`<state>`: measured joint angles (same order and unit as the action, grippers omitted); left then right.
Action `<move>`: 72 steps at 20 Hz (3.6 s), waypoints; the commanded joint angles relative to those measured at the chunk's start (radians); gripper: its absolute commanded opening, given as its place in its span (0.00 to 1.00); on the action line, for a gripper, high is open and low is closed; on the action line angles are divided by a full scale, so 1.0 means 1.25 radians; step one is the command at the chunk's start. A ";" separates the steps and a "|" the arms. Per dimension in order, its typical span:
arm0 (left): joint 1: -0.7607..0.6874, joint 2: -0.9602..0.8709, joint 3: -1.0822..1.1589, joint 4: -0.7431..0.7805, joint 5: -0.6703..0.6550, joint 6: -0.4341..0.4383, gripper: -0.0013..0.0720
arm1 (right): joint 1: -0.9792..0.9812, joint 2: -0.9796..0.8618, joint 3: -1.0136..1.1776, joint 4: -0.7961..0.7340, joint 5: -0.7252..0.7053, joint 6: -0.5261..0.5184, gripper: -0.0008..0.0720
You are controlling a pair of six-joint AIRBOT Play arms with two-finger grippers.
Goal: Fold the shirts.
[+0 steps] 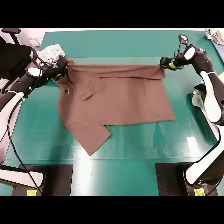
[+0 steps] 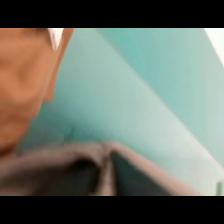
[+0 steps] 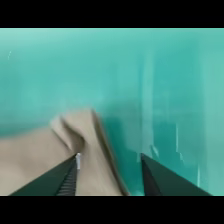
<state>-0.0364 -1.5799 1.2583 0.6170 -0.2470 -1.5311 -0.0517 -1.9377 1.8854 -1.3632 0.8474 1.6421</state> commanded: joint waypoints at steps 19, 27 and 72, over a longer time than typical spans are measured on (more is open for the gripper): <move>0.122 0.305 -0.074 0.505 -0.861 0.060 0.69 | -0.210 0.383 -0.518 0.164 0.285 -0.200 0.91; 0.122 0.405 -0.443 0.240 -0.810 0.164 0.69 | -0.249 0.553 -0.760 0.218 0.201 -0.257 0.91; -0.076 0.500 -0.538 0.006 -0.561 0.078 0.05 | -0.214 0.386 -0.778 0.241 0.191 -0.324 0.97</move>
<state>-0.1299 -0.9550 0.5495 0.6331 -0.8898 -1.4322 -0.3462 -1.3907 0.9173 -1.0531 1.0958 1.2644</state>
